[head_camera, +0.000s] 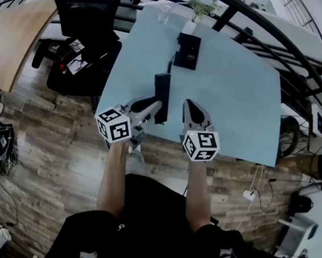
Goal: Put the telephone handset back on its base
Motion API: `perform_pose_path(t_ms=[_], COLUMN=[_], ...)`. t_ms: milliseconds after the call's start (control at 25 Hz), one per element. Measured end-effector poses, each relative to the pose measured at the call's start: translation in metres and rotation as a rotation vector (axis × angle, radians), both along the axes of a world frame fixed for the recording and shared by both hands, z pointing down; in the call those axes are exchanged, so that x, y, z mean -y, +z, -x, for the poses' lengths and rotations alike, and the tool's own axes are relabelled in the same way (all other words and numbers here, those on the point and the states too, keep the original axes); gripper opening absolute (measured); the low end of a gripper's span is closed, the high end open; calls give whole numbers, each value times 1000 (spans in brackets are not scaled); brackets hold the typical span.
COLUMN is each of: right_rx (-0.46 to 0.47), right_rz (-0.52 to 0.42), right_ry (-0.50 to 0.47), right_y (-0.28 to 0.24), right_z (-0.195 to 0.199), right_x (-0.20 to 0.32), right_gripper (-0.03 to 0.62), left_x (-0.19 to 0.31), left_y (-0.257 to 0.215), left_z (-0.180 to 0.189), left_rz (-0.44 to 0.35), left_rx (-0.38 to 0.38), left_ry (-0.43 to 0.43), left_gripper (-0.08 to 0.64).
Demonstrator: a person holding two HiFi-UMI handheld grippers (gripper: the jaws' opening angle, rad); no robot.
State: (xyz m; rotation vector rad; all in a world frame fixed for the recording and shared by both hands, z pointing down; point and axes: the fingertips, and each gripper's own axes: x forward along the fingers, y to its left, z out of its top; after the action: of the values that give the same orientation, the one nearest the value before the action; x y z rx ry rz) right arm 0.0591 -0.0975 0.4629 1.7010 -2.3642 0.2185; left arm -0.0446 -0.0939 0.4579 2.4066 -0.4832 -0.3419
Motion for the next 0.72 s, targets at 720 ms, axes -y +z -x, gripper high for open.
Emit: perform_pose_path(t_ms=[720], right_rx=[40], right_rz=[133], right_ry=[175], right_y=[64], right_z=[-103], right_x=[98], right_gripper=[-12], left_x=[135], left_y=[55], left_z=[-86], left_rz=[132], left_rx=[33], left_ry=[95], left_gripper=[69])
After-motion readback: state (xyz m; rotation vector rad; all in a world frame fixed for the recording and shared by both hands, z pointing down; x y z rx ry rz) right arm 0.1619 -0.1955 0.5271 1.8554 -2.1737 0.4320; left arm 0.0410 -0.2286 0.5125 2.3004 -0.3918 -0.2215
